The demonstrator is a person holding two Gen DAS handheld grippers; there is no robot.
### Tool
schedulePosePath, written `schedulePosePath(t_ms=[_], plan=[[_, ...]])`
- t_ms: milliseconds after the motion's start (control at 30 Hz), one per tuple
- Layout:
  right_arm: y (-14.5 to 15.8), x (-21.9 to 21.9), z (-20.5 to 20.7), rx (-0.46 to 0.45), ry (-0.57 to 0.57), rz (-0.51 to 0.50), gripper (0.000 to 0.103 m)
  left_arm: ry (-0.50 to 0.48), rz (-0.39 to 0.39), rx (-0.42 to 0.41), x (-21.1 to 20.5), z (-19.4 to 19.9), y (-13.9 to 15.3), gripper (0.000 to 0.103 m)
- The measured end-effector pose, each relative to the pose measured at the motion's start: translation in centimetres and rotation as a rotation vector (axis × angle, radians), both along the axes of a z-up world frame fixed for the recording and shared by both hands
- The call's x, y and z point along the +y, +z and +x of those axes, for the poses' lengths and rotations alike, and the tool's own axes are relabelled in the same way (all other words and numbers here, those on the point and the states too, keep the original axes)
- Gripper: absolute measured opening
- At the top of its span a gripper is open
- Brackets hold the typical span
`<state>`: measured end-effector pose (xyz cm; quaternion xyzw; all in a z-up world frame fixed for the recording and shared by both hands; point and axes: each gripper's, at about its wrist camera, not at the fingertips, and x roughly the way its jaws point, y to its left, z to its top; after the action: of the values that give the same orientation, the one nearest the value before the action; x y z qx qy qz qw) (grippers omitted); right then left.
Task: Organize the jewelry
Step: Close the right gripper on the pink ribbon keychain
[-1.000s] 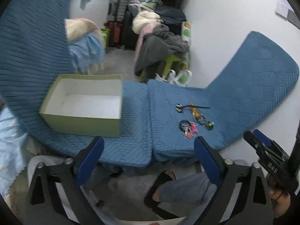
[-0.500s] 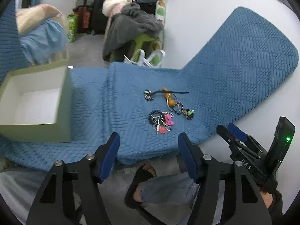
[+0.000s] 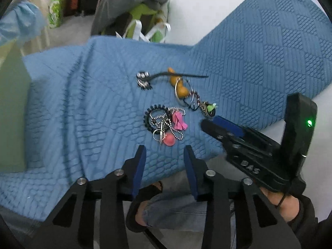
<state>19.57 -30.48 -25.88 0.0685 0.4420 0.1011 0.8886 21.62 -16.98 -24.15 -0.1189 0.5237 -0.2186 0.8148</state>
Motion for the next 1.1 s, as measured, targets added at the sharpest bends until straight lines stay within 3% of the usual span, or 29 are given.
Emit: schedulePosePath(t_ms=[233,433,667,900,1100], plan=[[-3.1,0.5,2.6,0.063,0.048,-0.036,0.036,-0.038,-0.006,0.034,-1.2,1.8,-2.9,0.031],[-4.6,1.0,3.7,0.099,0.084,-0.056,0.025,-0.050,0.019,0.019,-1.6,2.5,-4.3,0.030],[-4.4,0.9,3.2,0.086,0.089,-0.075,0.020,-0.066,0.026,0.004,-2.5,3.3,-4.9,0.029],[-3.2,0.0,2.7,0.046,0.046,-0.075,0.020,-0.058,0.052,-0.001,-3.2,4.2,-5.7,0.012],[-3.1,-0.8,2.0,0.048,0.020,-0.068,0.020,-0.062,0.089,-0.021,-3.8,4.3,-5.9,0.011]])
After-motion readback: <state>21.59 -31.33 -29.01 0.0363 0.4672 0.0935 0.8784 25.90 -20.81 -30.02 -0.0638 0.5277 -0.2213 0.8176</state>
